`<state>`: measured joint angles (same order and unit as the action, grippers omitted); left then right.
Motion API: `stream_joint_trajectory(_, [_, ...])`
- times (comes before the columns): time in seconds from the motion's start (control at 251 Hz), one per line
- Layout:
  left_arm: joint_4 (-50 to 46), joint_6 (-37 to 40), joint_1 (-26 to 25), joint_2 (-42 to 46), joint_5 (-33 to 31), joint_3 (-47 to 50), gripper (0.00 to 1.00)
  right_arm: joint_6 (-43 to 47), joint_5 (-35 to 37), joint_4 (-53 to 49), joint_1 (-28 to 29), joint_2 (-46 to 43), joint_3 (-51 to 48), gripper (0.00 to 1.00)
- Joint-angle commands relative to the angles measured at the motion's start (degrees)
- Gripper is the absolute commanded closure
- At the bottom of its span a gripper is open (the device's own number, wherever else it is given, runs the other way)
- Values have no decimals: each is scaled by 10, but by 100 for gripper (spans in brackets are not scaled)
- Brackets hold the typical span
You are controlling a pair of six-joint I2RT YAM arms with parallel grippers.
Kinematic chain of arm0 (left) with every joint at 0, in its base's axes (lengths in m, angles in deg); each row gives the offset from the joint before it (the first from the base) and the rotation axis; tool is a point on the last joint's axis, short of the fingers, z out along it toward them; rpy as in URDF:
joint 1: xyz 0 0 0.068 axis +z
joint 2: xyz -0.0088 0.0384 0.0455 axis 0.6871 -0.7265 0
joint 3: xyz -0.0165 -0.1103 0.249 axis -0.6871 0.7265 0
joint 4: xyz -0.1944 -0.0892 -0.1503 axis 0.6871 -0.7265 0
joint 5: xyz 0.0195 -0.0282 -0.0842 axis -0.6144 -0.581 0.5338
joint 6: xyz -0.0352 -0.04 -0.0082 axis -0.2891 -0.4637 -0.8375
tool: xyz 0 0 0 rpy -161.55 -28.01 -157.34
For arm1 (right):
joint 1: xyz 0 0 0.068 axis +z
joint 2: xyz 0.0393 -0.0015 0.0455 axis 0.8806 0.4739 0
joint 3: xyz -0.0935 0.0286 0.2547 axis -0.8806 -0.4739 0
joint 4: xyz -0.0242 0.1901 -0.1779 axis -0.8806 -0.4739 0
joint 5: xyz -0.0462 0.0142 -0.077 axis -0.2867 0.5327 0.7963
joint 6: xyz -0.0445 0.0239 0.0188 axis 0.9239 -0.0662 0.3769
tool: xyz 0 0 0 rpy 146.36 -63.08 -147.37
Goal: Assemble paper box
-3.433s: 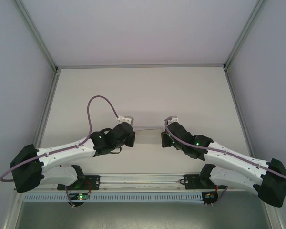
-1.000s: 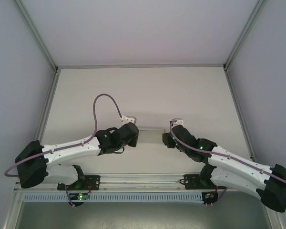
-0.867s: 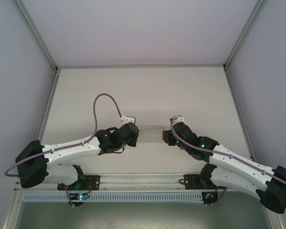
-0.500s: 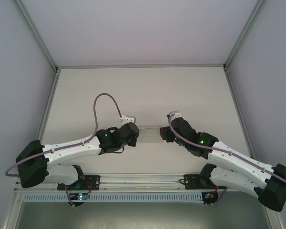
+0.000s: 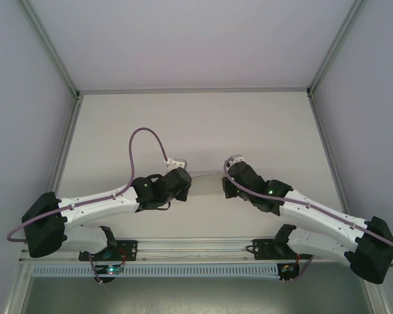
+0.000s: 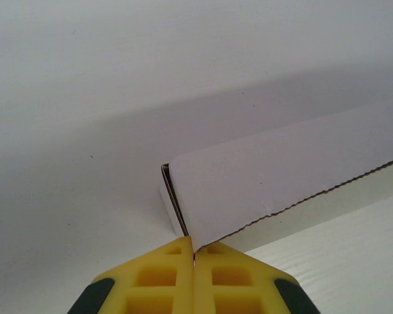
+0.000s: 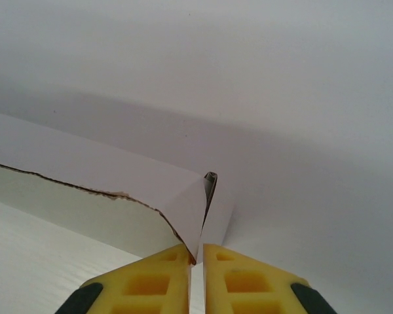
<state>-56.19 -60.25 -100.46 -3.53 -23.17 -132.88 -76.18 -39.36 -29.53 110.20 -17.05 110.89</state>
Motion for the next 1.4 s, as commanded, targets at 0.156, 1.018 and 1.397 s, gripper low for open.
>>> stream_joint_trajectory(0.156, [-55,34,-5,-11,11,-4,100,4,26,9,-3,14,18,92])
stream_joint_trajectory(1.018, [-44,59,-5,-28,5,-39,100,20,-78,116,-28,3,-4,100])
stream_joint_trajectory(1.397, [-52,57,-5,-40,-3,-50,100,7,-67,72,-36,35,-89,100])
